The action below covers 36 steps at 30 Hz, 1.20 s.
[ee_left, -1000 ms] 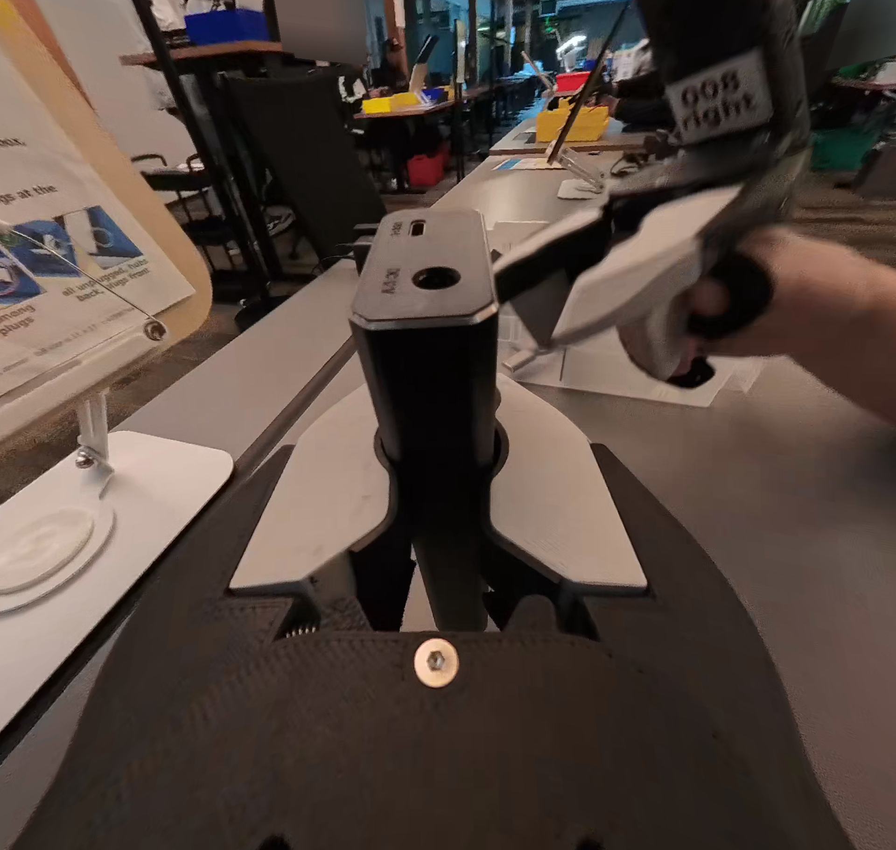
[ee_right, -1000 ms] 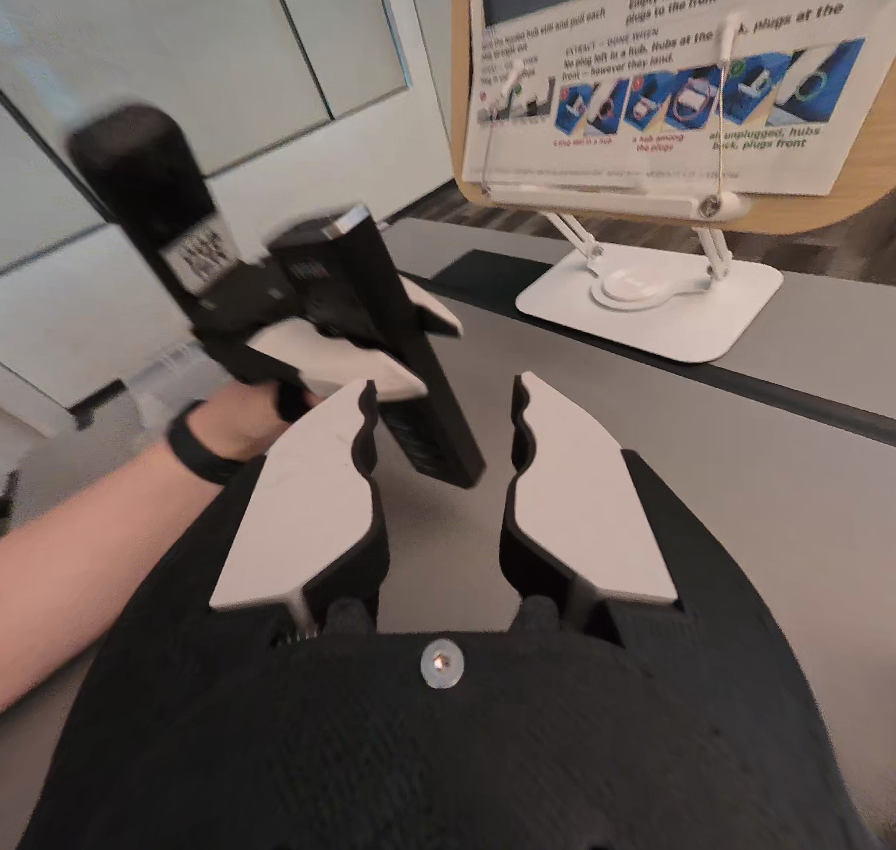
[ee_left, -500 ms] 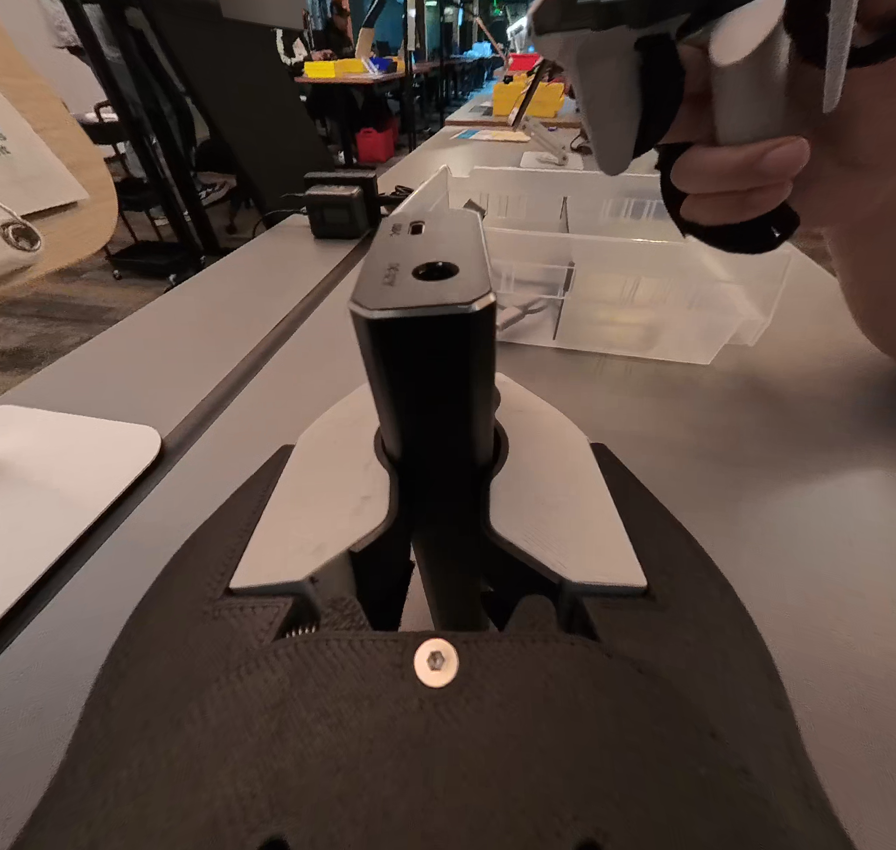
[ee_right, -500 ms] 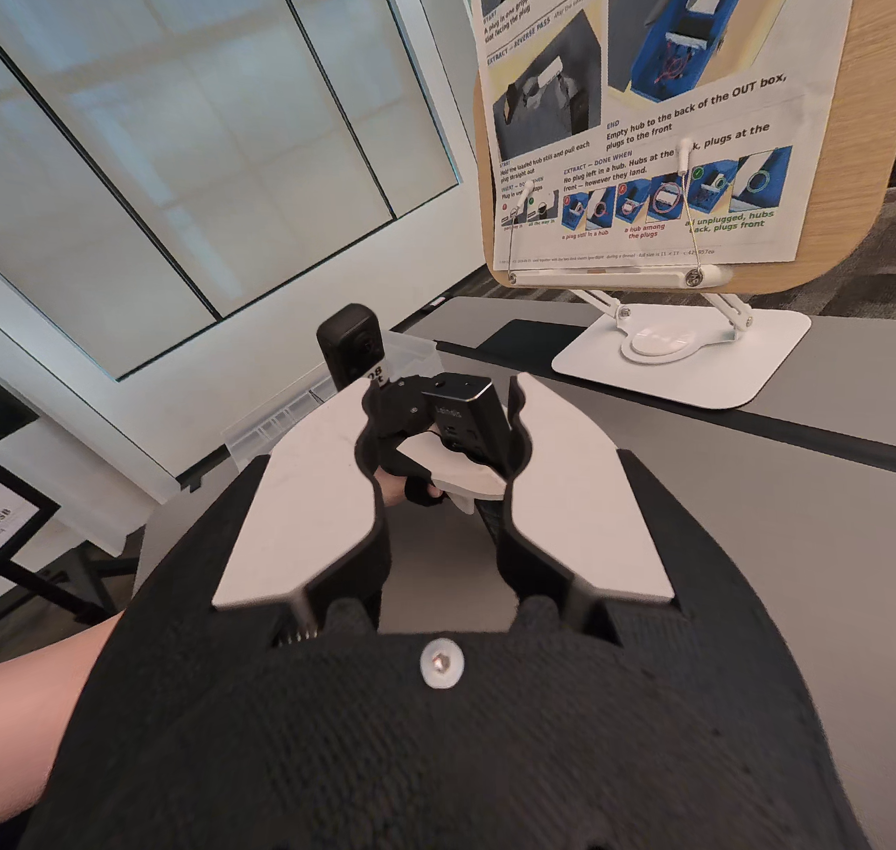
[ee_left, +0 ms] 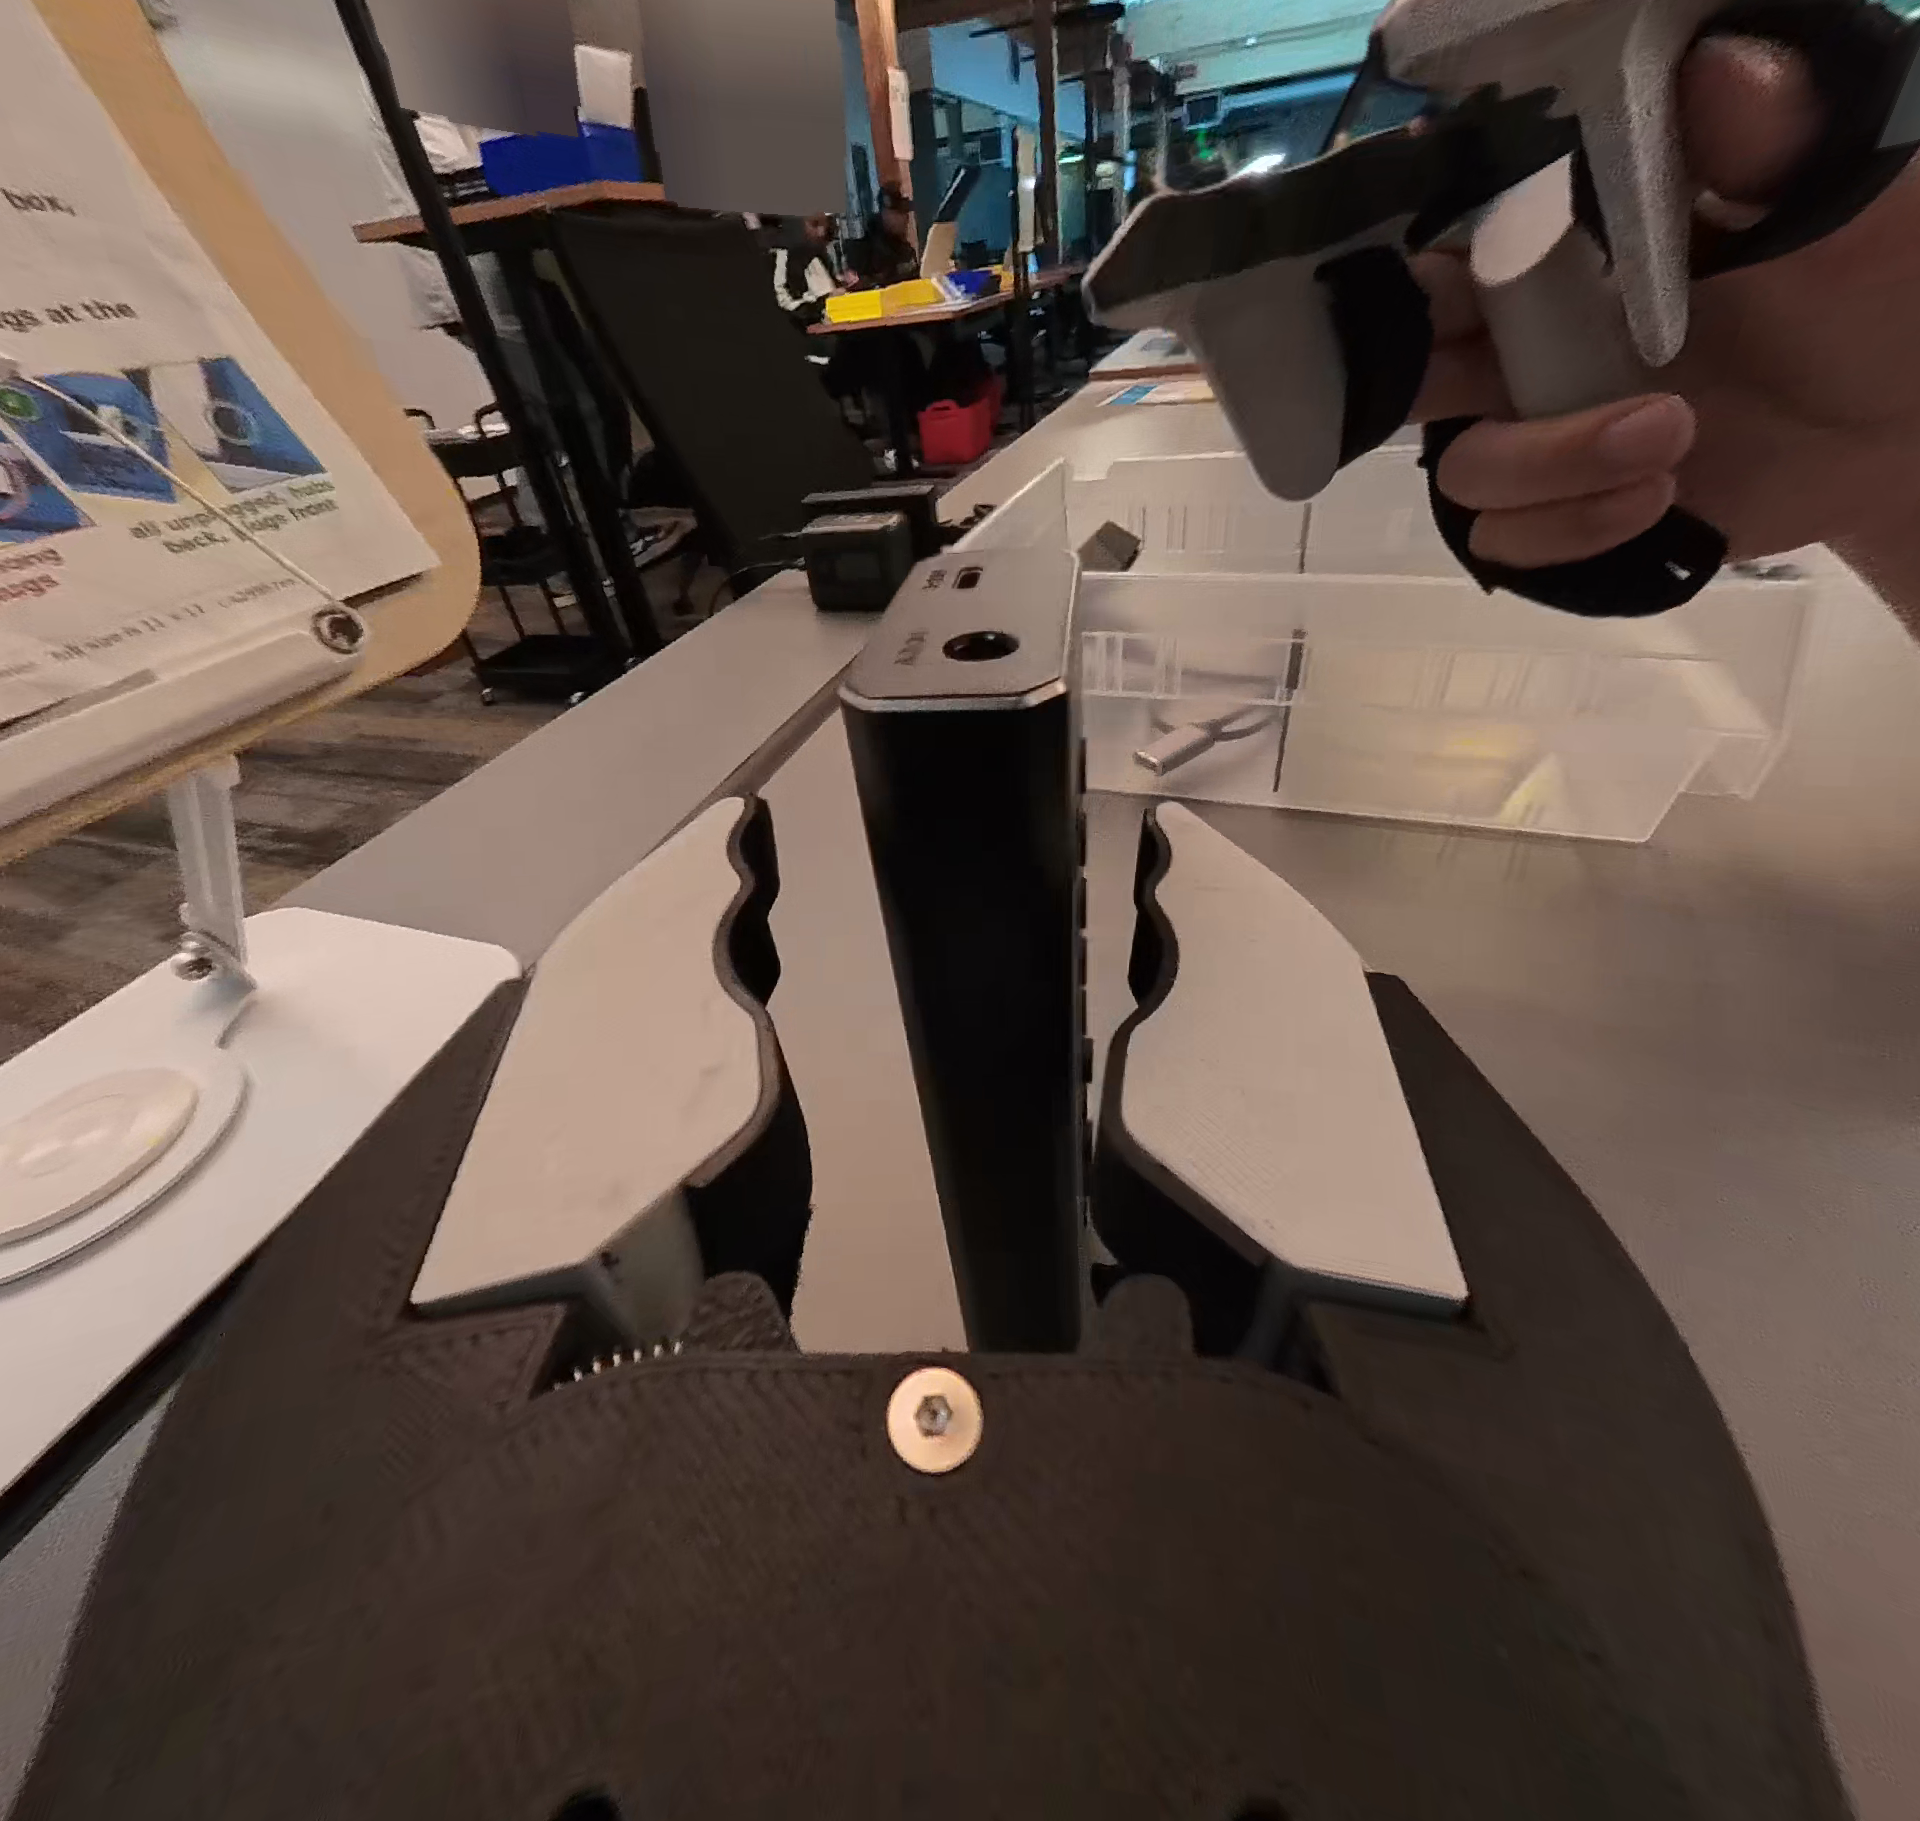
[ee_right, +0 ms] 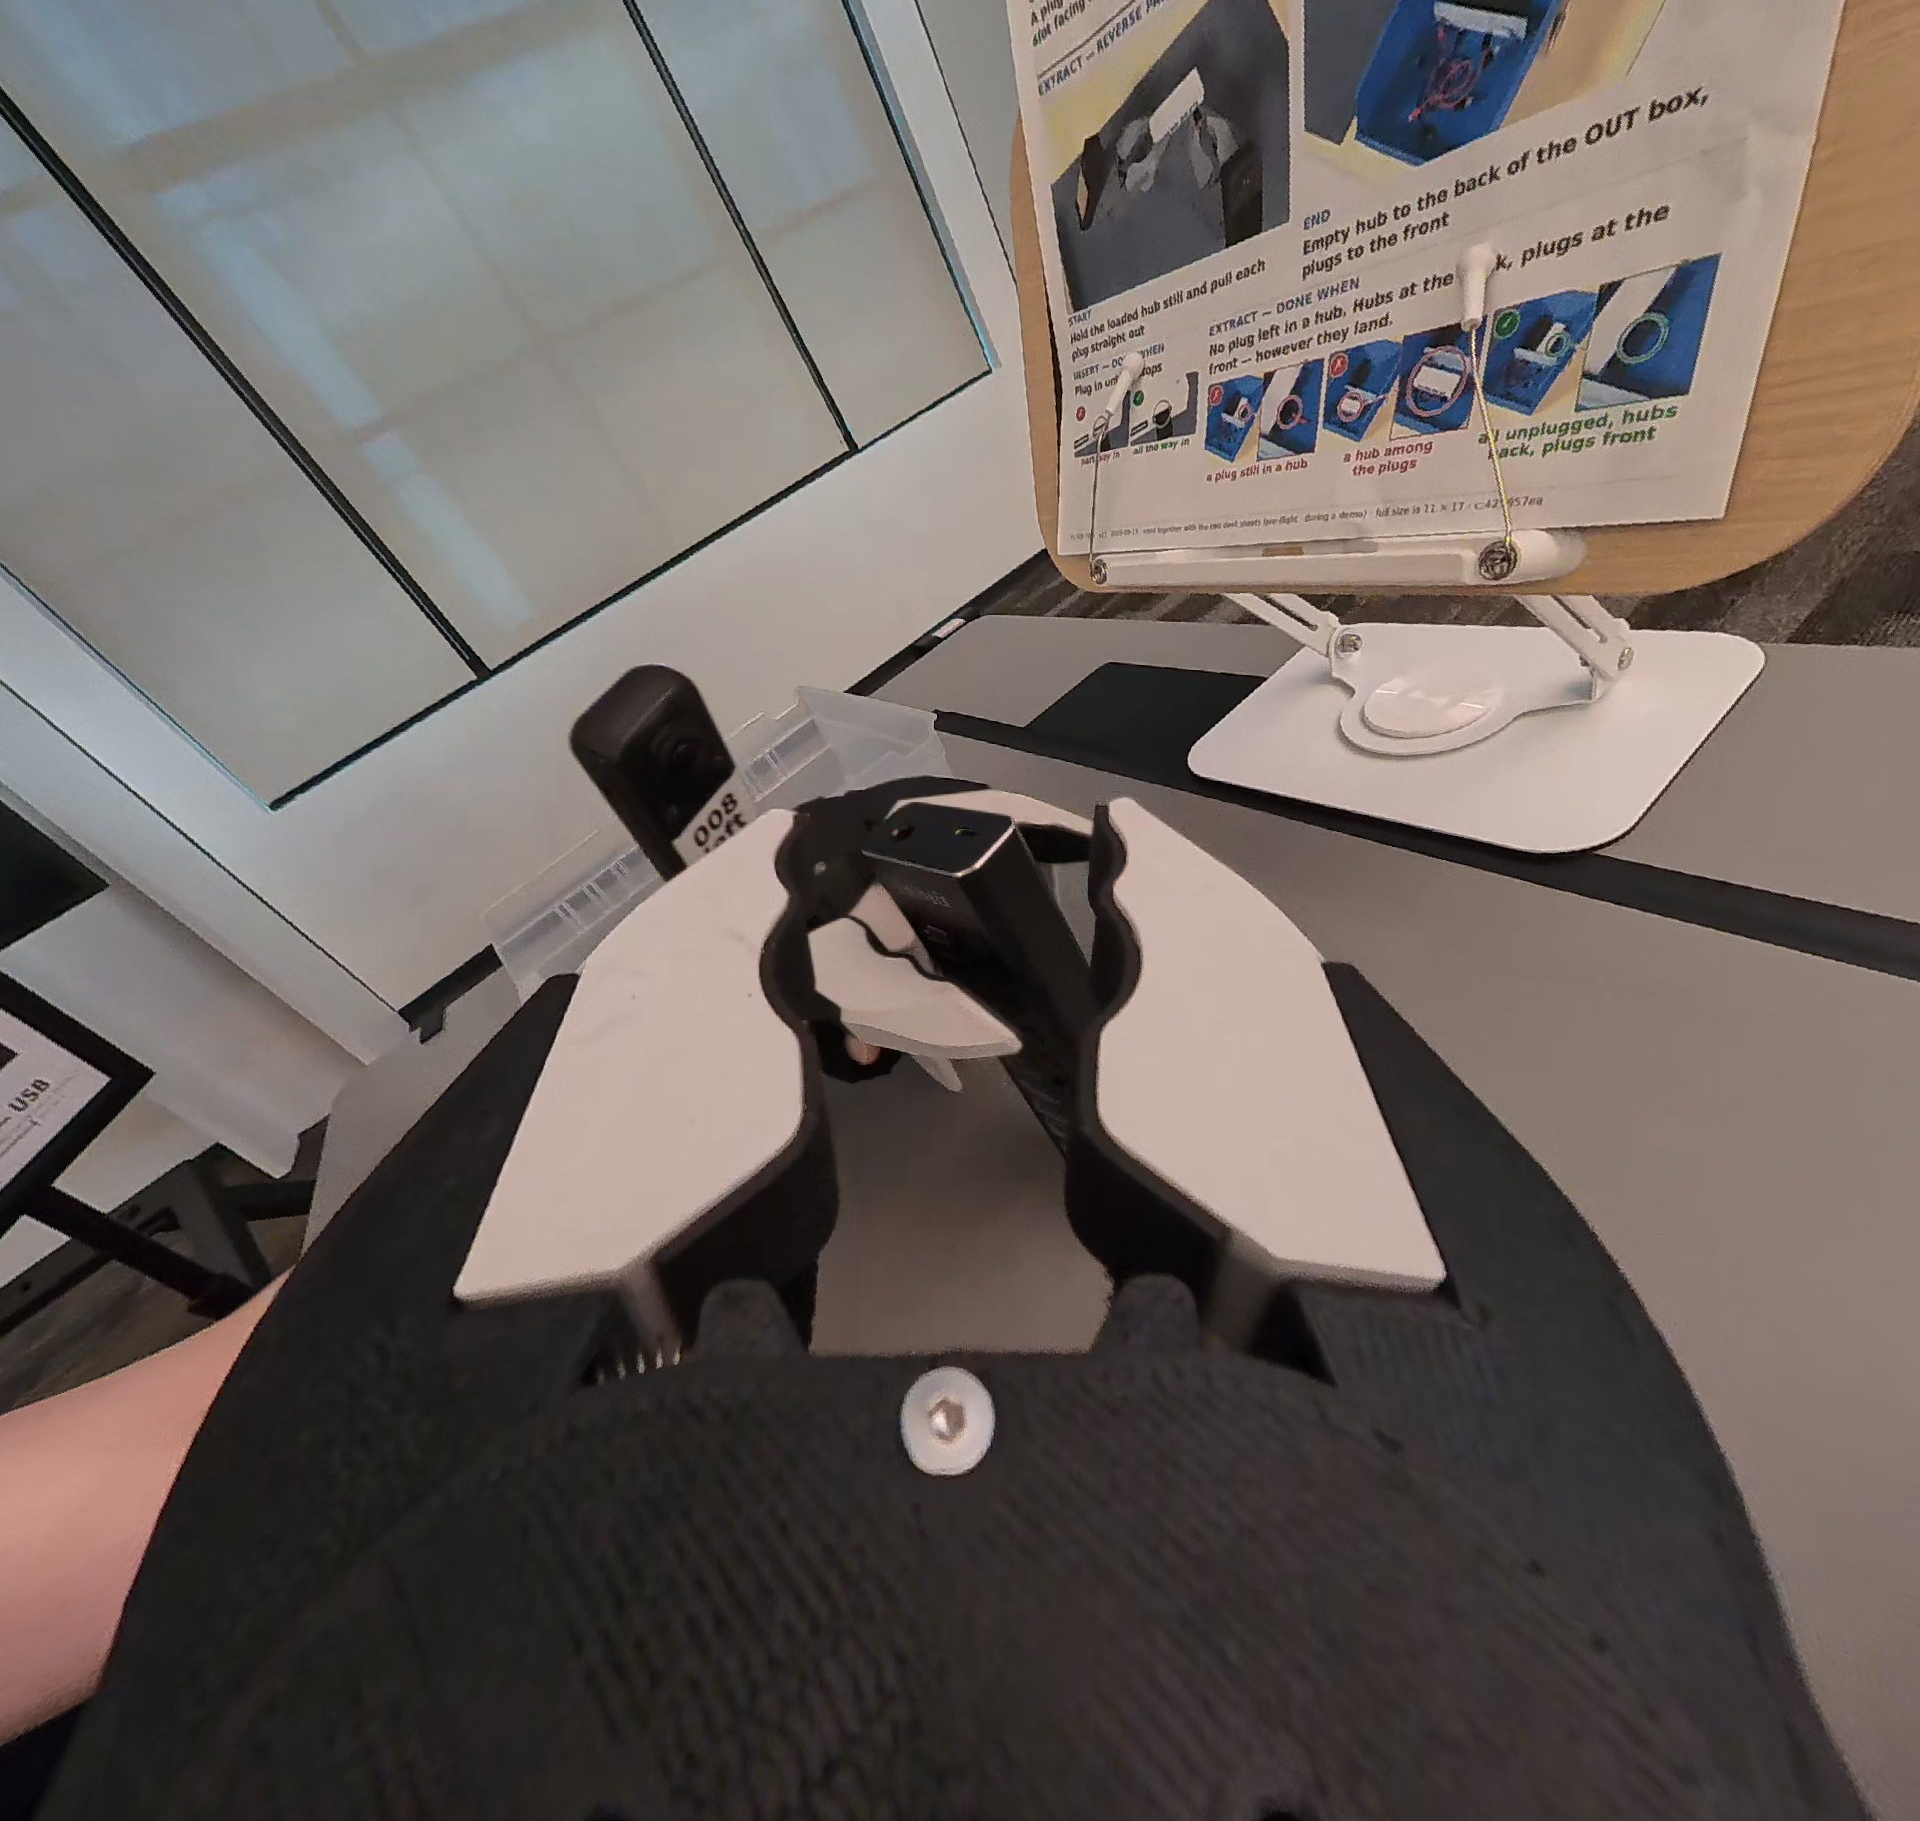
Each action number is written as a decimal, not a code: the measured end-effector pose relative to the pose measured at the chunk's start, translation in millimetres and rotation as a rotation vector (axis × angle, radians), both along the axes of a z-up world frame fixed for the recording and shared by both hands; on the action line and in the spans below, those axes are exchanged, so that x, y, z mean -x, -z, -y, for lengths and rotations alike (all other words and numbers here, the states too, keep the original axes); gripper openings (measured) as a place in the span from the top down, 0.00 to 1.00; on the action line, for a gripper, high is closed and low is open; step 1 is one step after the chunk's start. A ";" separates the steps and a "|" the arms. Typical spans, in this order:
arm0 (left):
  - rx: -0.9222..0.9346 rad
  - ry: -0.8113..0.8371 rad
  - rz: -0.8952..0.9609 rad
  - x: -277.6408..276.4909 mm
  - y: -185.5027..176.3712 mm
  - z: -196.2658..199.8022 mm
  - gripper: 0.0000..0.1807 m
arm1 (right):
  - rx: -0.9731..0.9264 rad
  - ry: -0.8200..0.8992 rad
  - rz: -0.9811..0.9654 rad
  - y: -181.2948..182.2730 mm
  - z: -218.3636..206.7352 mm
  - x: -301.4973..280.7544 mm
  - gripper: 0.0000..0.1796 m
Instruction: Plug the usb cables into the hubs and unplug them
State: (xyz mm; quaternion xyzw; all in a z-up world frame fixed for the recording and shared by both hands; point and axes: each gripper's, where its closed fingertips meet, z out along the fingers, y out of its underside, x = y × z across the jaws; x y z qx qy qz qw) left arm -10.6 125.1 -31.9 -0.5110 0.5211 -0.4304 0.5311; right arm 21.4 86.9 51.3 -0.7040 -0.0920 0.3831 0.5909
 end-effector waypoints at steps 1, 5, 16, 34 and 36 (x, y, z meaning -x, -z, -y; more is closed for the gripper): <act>-0.012 -0.031 -0.016 2.1 -0.6 -1.0 0.63 | 0.003 0.000 -0.002 1.2 -0.6 -0.4 0.72; -0.117 -0.210 -0.118 13.8 -7.6 1.3 0.54 | 0.015 -0.004 -0.008 5.1 -2.3 -0.5 0.72; -0.677 -0.754 -0.553 113.6 -104.0 26.0 0.48 | -0.003 -0.015 -0.047 -4.1 1.9 -8.4 0.72; -0.238 -0.481 -0.872 264.8 -58.4 45.4 0.63 | -0.018 -0.053 0.015 -7.0 11.3 -6.0 0.71; -0.241 -0.440 -0.986 295.9 -37.6 35.2 0.68 | -0.011 -0.069 0.018 -6.0 10.6 -2.3 0.71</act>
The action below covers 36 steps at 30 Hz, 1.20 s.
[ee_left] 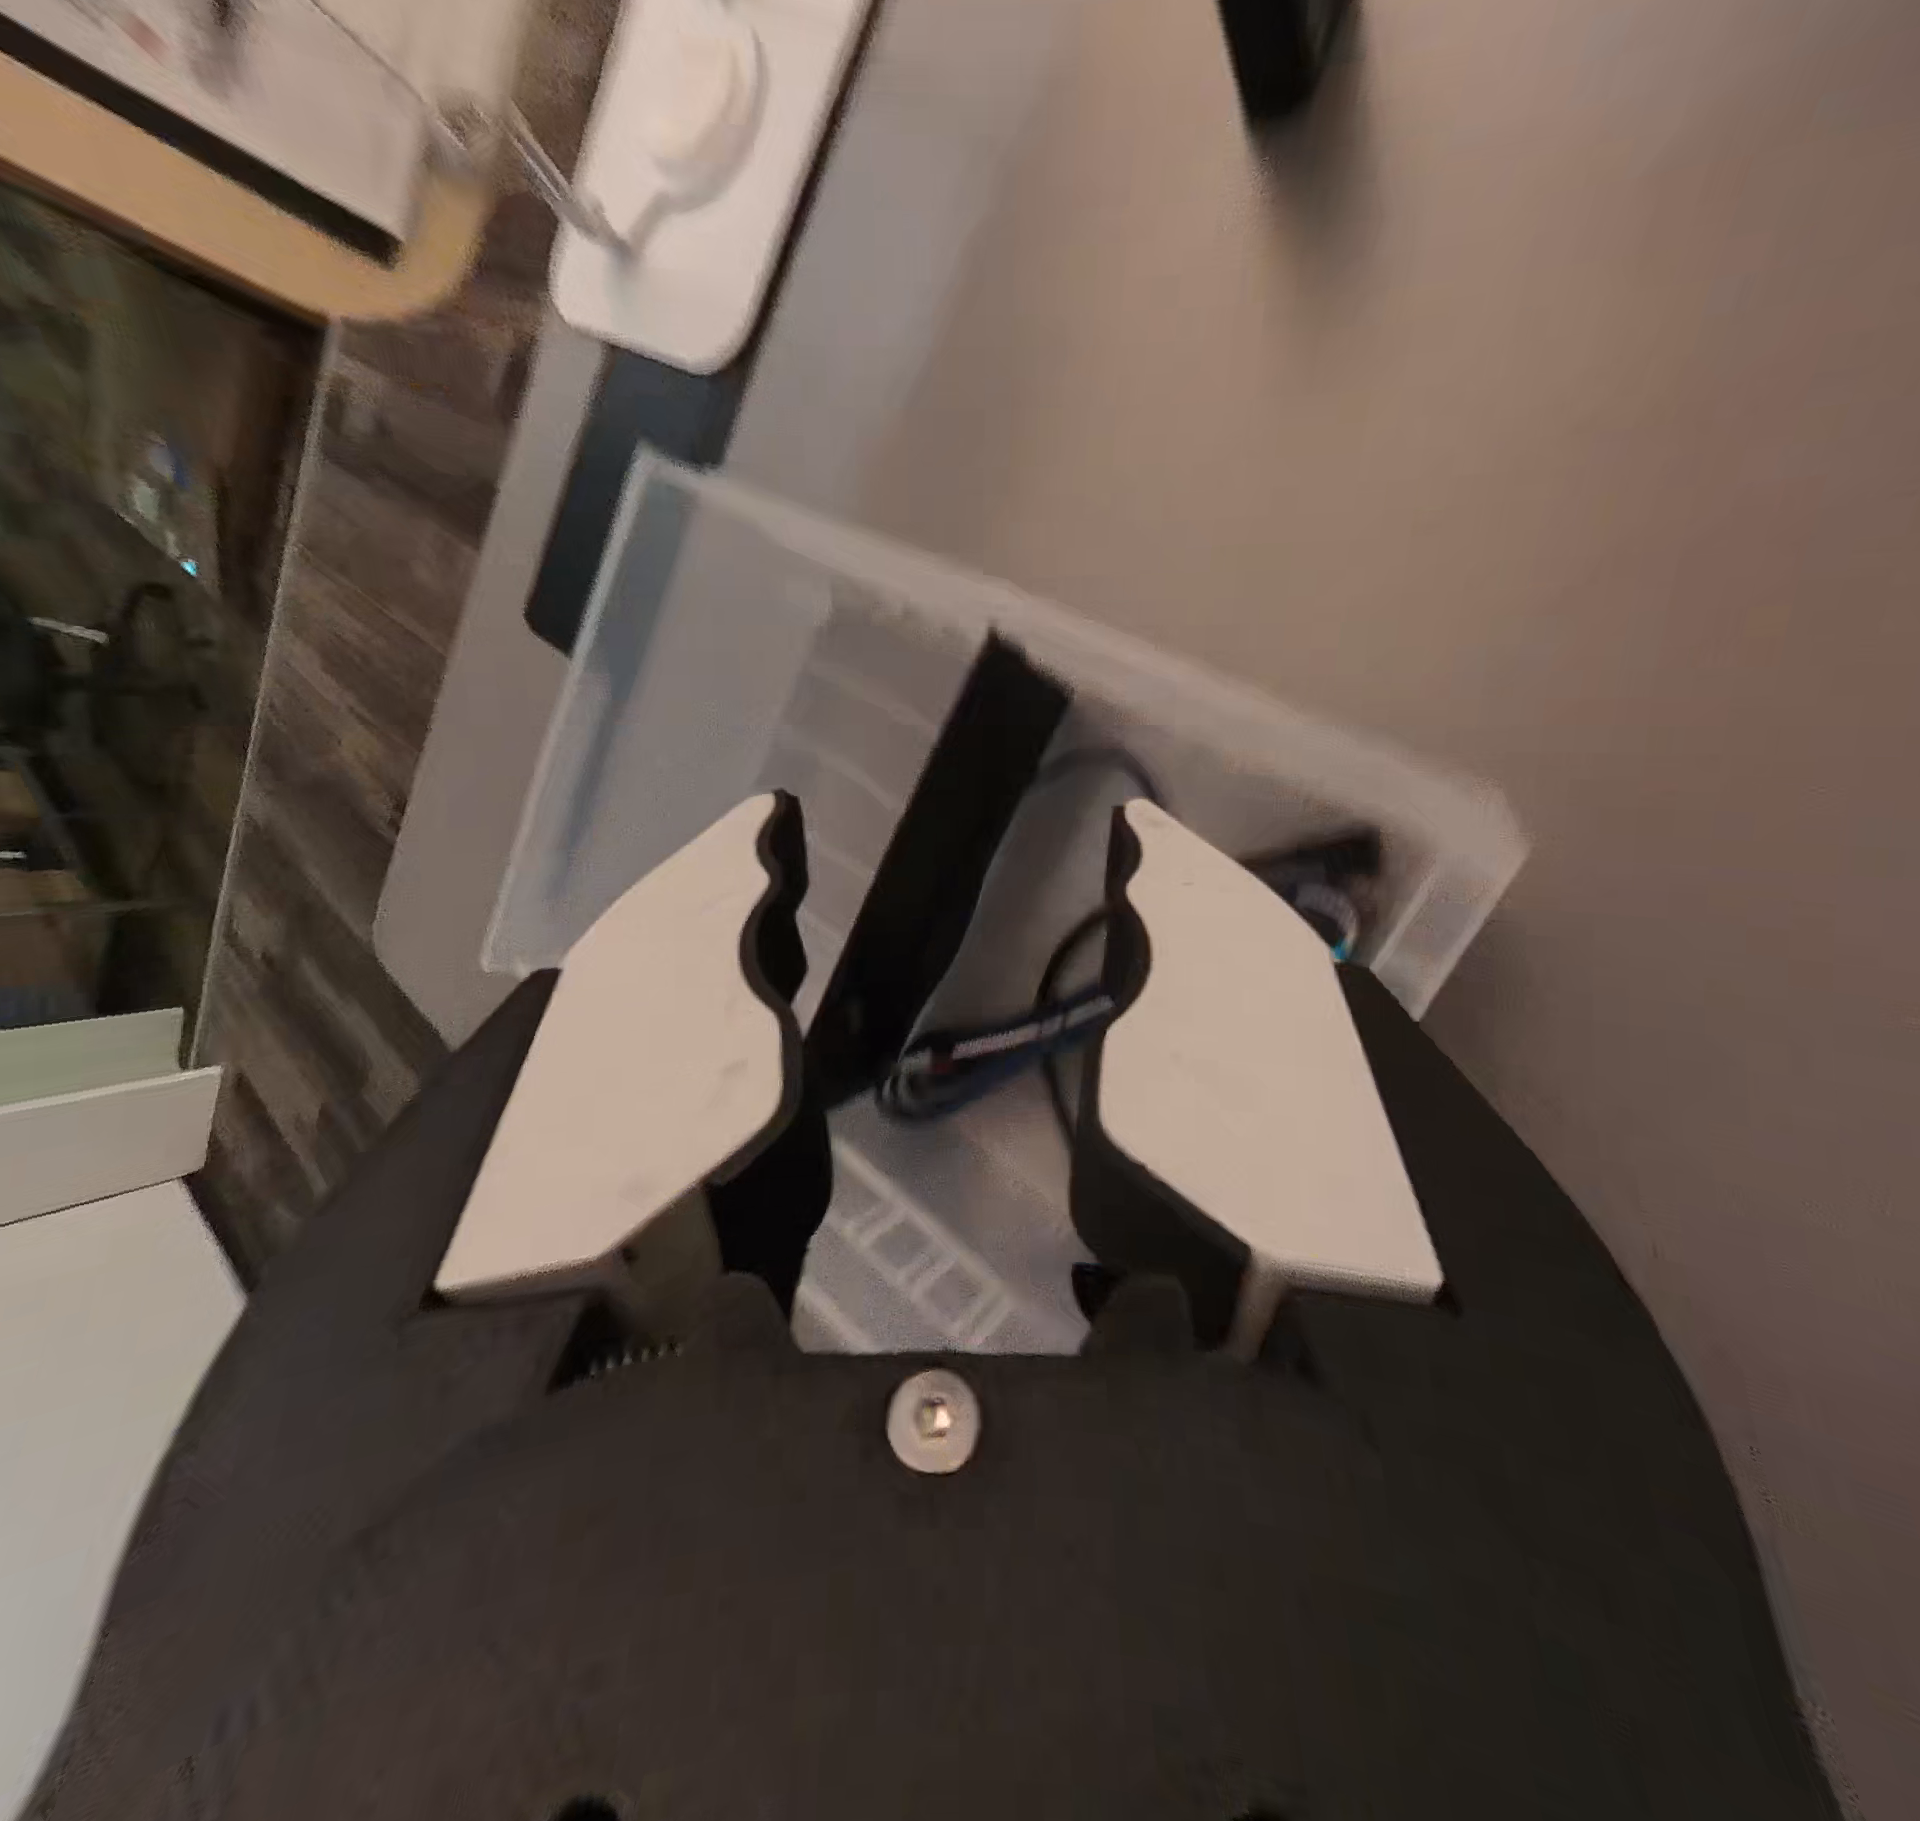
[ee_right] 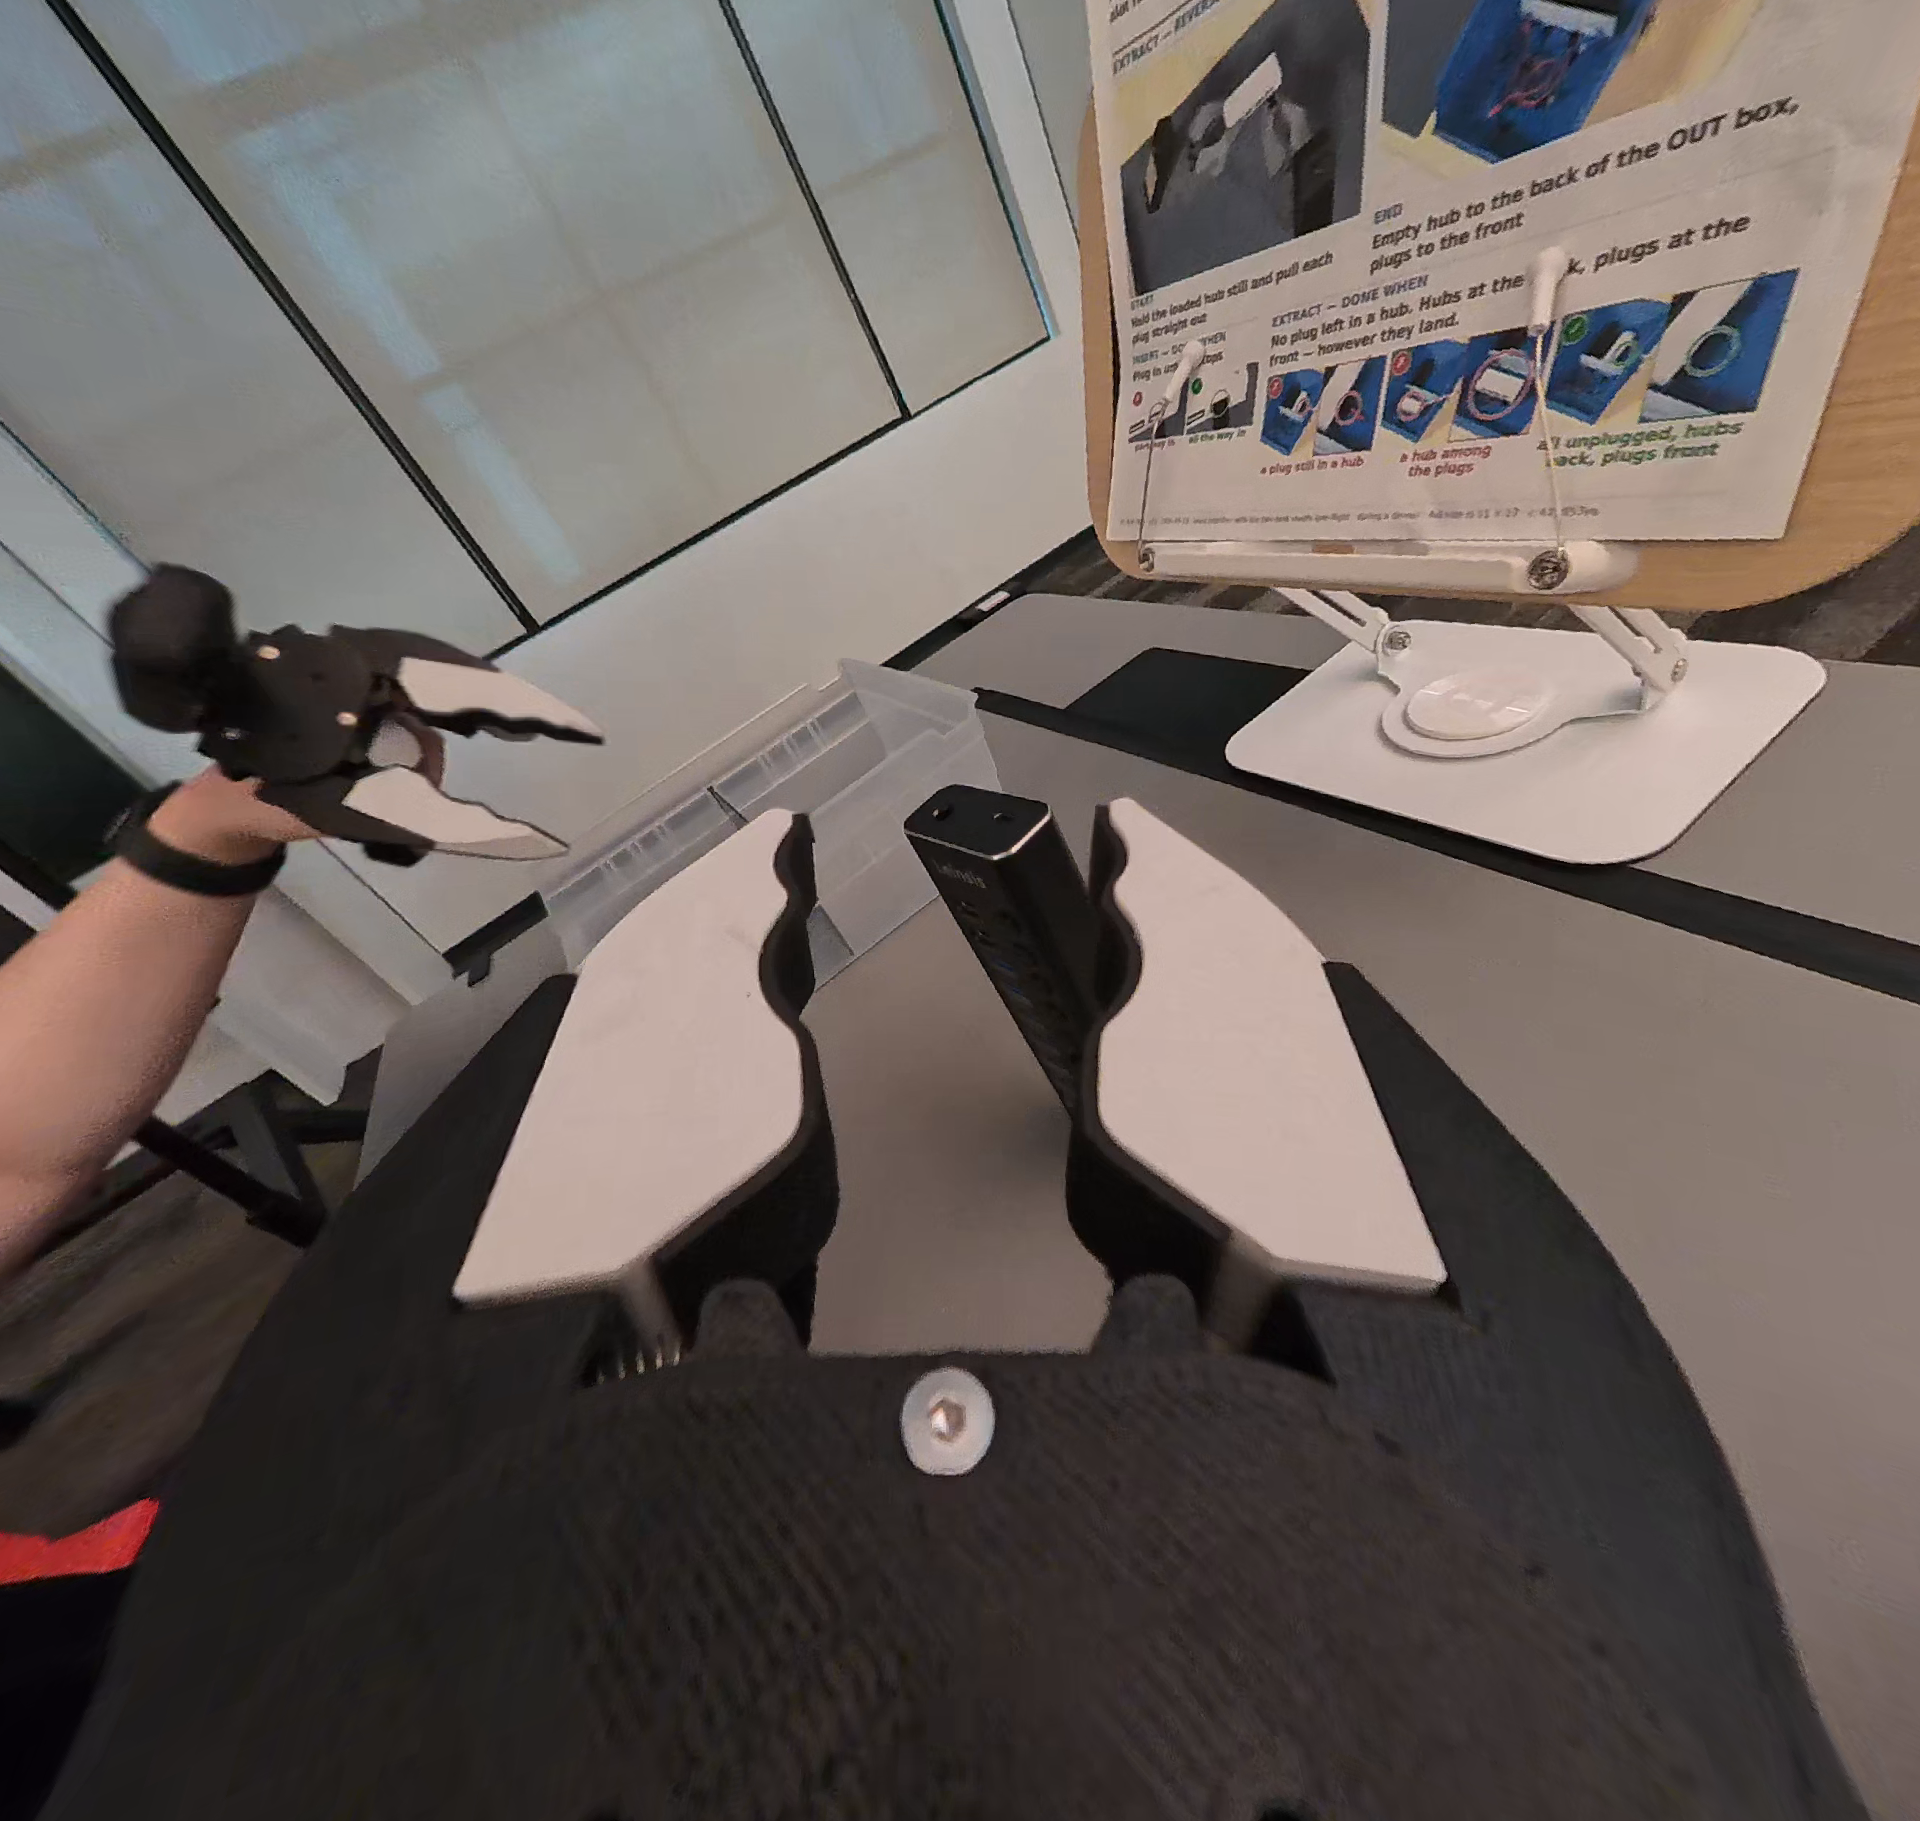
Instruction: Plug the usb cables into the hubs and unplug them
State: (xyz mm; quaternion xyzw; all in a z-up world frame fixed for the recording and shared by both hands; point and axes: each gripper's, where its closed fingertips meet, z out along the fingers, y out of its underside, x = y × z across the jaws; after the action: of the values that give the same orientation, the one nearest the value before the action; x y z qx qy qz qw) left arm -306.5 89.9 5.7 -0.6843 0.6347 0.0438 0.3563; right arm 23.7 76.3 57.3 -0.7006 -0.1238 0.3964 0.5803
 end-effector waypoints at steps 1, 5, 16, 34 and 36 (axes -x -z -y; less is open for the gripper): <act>0.002 0.007 -0.075 14.7 11.8 -5.0 0.70 | 0.003 -0.007 0.001 0.6 -0.8 2.0 0.71; 0.058 0.065 -0.343 59.1 60.4 -15.2 0.76 | 0.029 -0.030 0.047 12.2 -3.9 11.3 0.71; 0.171 0.341 -0.665 76.5 140.8 -12.9 0.81 | 0.043 -0.057 0.104 21.8 -2.7 21.6 0.71; 0.152 0.418 -0.608 62.1 120.3 -20.2 0.94 | 0.088 -0.072 0.124 37.4 -7.3 23.7 0.71; 0.129 0.377 -0.523 55.6 94.1 -22.1 0.94 | 0.078 -0.071 0.115 32.4 -6.0 21.9 0.71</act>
State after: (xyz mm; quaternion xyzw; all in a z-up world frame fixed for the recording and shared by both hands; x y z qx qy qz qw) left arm -362.1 112.0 -88.4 -0.5416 0.8217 0.1108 0.1389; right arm 1.9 82.3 24.9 -0.7394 -0.1661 0.3804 0.5301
